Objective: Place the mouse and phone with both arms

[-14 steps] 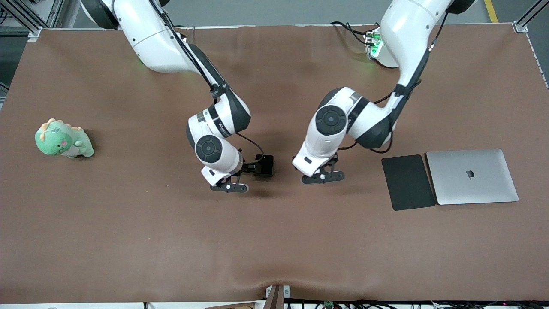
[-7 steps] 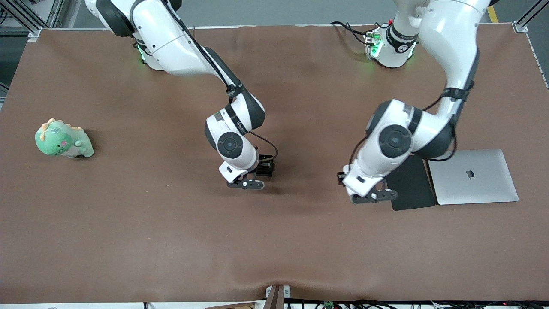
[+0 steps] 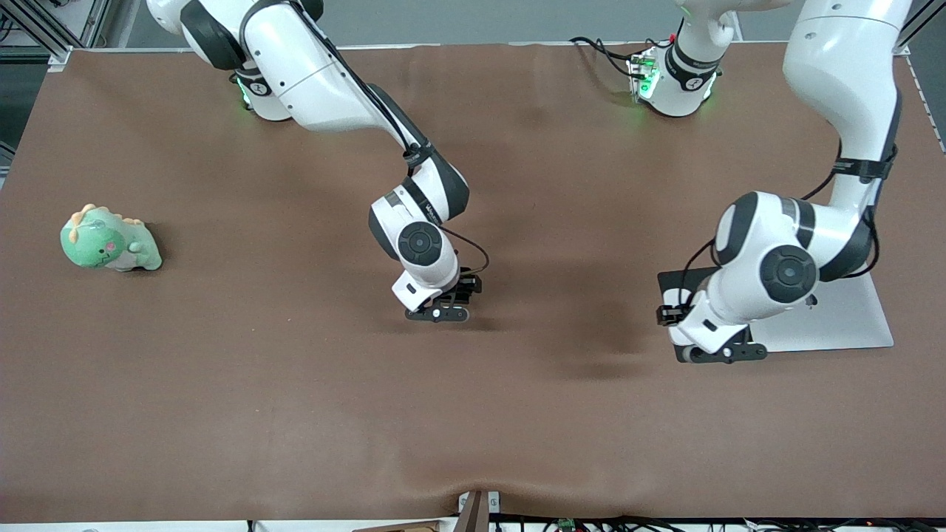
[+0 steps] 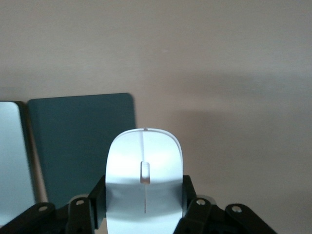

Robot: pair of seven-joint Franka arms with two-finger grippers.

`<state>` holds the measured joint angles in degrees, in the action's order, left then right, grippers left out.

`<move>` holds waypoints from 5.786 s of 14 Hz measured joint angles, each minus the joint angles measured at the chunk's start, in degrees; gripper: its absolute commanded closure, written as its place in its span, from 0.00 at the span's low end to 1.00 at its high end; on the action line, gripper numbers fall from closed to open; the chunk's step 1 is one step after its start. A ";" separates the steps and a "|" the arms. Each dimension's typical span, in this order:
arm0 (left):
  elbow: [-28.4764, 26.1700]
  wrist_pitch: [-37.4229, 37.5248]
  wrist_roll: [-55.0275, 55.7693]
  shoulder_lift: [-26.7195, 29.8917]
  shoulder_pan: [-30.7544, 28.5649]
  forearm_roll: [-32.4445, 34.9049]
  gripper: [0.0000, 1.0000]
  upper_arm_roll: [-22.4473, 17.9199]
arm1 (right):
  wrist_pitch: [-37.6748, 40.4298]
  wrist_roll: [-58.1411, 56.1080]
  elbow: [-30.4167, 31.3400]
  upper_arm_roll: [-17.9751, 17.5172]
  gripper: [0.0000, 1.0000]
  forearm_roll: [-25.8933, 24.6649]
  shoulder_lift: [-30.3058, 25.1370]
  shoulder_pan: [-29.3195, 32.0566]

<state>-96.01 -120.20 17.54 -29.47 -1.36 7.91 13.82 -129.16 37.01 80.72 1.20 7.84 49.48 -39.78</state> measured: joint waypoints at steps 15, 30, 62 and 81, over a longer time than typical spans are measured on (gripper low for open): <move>-7.75 -13.32 -5.04 -4.54 -10.07 -0.29 0.37 0.11 | -0.87 1.85 -0.52 1.02 1.00 -0.03 0.40 2.08; -7.87 -14.42 -5.28 -7.06 -9.99 -0.29 0.34 0.36 | 13.03 -42.10 22.34 1.94 1.00 -1.67 -24.06 34.80; 11.31 32.21 -9.41 25.20 -10.03 -5.51 0.00 2.53 | 1.32 -56.83 28.65 0.51 0.00 -3.40 -17.55 54.04; 2.17 33.58 -13.02 34.23 -5.22 -6.48 0.00 -3.04 | 41.19 -44.28 5.03 -0.31 0.00 -5.51 -44.97 42.37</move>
<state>-93.84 -86.62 4.51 4.76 -6.58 1.43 10.79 -87.96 -7.28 85.74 0.89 2.34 4.51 2.59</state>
